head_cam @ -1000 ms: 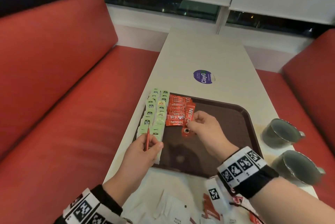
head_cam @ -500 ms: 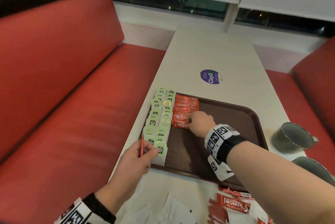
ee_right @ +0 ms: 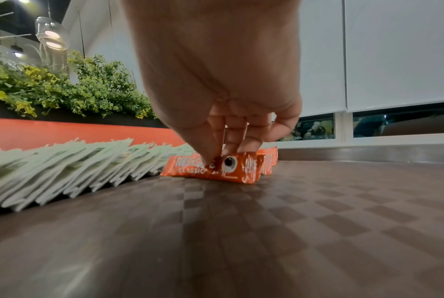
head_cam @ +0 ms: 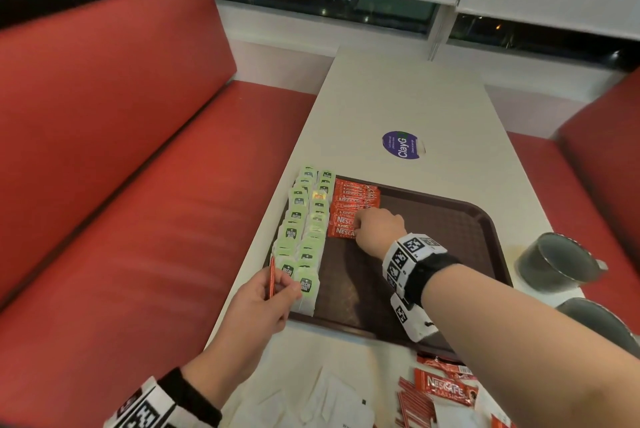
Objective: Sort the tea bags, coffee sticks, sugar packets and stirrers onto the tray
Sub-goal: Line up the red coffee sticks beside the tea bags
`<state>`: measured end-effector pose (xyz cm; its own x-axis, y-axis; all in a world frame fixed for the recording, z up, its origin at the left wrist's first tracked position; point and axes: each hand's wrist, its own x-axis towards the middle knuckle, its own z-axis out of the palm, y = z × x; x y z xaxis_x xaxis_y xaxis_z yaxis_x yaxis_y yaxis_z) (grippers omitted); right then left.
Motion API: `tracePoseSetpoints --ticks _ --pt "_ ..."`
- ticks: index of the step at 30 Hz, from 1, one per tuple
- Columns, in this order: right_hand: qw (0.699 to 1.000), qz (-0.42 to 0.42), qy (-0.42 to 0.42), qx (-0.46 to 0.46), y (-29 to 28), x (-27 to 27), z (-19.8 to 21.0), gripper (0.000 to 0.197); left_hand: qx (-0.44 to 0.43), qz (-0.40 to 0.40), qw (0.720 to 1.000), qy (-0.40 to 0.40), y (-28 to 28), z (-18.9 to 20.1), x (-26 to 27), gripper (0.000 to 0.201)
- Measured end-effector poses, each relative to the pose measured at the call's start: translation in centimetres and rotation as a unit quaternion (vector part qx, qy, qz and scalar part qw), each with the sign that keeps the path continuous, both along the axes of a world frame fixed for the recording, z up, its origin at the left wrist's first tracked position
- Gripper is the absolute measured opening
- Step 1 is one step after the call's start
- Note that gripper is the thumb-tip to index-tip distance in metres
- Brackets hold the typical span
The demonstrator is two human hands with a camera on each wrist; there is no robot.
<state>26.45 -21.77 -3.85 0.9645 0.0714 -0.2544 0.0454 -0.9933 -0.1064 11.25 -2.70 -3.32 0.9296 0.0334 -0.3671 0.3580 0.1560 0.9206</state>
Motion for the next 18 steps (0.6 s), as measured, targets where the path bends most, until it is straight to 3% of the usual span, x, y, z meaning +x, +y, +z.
tracePoseSetpoints --ticks 11,18 --pt "0.996 0.027 -0.036 -0.072 0.5 -0.2 -0.6 0.027 0.013 -0.011 1.0 -0.001 -0.4 0.9 -0.2 0.012" --pt "0.997 0.009 -0.071 -0.03 0.3 -1.0 0.7 0.032 0.032 -0.015 0.999 -0.023 -0.7 2.3 -0.7 0.012"
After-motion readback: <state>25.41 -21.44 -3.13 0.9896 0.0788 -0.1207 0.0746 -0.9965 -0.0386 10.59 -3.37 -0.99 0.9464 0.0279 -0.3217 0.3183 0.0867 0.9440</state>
